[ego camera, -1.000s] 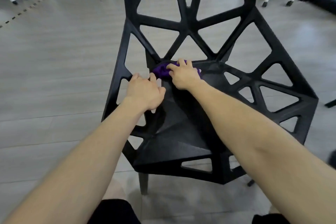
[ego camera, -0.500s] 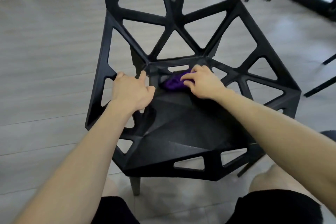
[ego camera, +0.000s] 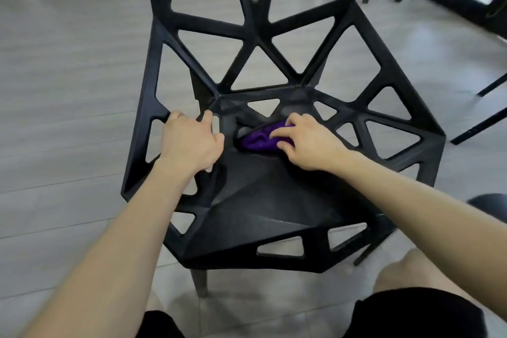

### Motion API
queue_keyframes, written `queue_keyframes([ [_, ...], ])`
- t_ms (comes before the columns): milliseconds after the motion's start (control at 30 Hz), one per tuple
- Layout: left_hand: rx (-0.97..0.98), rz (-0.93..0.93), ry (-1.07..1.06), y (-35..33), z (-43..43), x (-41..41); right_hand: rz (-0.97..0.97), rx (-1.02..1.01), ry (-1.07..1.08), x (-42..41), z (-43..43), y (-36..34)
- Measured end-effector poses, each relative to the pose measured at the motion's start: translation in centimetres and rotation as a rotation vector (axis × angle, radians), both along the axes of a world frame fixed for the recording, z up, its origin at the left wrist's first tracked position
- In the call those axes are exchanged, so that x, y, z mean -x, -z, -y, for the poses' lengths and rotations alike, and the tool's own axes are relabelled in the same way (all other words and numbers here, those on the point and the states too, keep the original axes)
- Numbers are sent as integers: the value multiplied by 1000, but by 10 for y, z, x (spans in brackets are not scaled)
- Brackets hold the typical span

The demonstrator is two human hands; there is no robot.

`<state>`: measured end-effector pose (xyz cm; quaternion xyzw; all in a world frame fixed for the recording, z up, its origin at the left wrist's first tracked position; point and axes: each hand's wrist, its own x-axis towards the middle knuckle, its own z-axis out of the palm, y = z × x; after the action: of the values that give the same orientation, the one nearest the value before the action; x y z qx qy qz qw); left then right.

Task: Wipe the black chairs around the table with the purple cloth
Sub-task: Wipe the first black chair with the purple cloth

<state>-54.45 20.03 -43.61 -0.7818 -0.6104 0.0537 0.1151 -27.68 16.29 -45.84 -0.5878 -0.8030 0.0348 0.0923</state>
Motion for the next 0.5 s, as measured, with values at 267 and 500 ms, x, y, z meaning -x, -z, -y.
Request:
queue_keyframes([
  [267,-7,-22,28,9,-5,4,61,-89,286,39,-137,12],
  [500,31,20,45,9,-9,14,165,-108,216,8,-136,11],
])
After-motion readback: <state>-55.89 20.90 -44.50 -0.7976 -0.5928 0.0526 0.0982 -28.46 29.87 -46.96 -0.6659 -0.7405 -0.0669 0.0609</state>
